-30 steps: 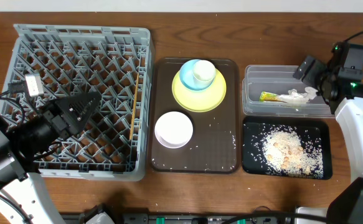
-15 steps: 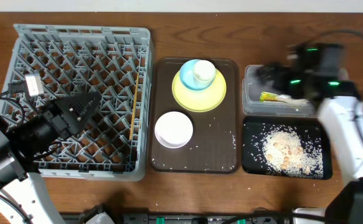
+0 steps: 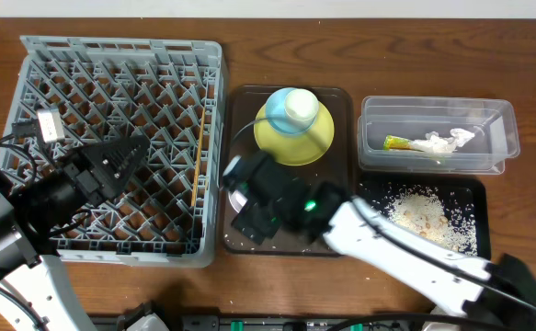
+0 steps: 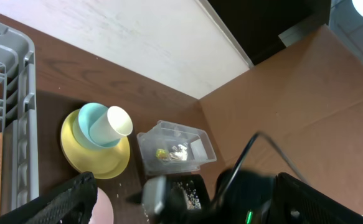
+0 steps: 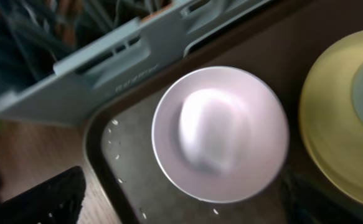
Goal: Sort waste into correct bins and load items into the dishwasher
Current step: 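Reach the right gripper to the white bowl on the brown tray and grip its rim, then carry the bowl left and lower it into the dish rack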
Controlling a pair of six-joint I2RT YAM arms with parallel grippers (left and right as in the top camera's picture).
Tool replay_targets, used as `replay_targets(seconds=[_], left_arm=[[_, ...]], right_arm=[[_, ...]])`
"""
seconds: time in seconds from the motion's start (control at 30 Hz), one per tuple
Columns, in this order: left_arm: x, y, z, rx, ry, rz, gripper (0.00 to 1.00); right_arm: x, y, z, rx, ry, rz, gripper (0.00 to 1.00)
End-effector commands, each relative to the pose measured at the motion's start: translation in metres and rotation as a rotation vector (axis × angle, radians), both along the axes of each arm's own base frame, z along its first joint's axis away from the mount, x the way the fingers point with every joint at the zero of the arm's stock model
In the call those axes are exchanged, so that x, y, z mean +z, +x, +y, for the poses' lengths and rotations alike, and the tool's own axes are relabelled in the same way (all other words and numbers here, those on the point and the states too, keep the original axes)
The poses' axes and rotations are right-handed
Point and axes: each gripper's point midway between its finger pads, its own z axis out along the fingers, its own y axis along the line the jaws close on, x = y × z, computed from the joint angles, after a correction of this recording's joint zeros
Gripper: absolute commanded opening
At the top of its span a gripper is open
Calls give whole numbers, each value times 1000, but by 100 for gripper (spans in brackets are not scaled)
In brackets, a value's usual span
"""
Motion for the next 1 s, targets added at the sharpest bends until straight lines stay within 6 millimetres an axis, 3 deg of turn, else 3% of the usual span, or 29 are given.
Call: replay_targets(seconds=[0.0, 0.1, 0.2, 0.37, 0.43, 0.53, 0.63, 0.8, 0.87, 0.97], left_arm=[[2, -1, 0, -1, 4, -10, 91], [2, -1, 0, -1, 4, -10, 91], [2, -1, 0, -1, 4, -10, 91], [2, -1, 0, -1, 4, -10, 91], [2, -1, 0, -1, 4, -10, 91], [2, -1, 0, -1, 4, -10, 91], [2, -1, 0, -1, 4, -10, 91], [2, -1, 0, -1, 4, -10, 91], [2, -1, 0, -1, 4, -10, 91], [2, -1, 0, -1, 4, -10, 91]], right_arm=[[-23, 9, -4, 2, -132, -86, 88], [-47, -2, 5, 44, -135, -9, 80], [-70, -5, 11, 61, -148, 37, 64], [-95, -6, 11, 65, -186, 67, 23], [-96, -7, 9, 63, -195, 70, 2], [-85, -6, 9, 51, -177, 63, 1], [-50, -3, 13, 34, -103, 20, 1], [37, 2, 19, -29, 125, -79, 1], [78, -2, 29, -55, 310, -32, 1], [126, -24, 53, 95, 584, 131, 1]])
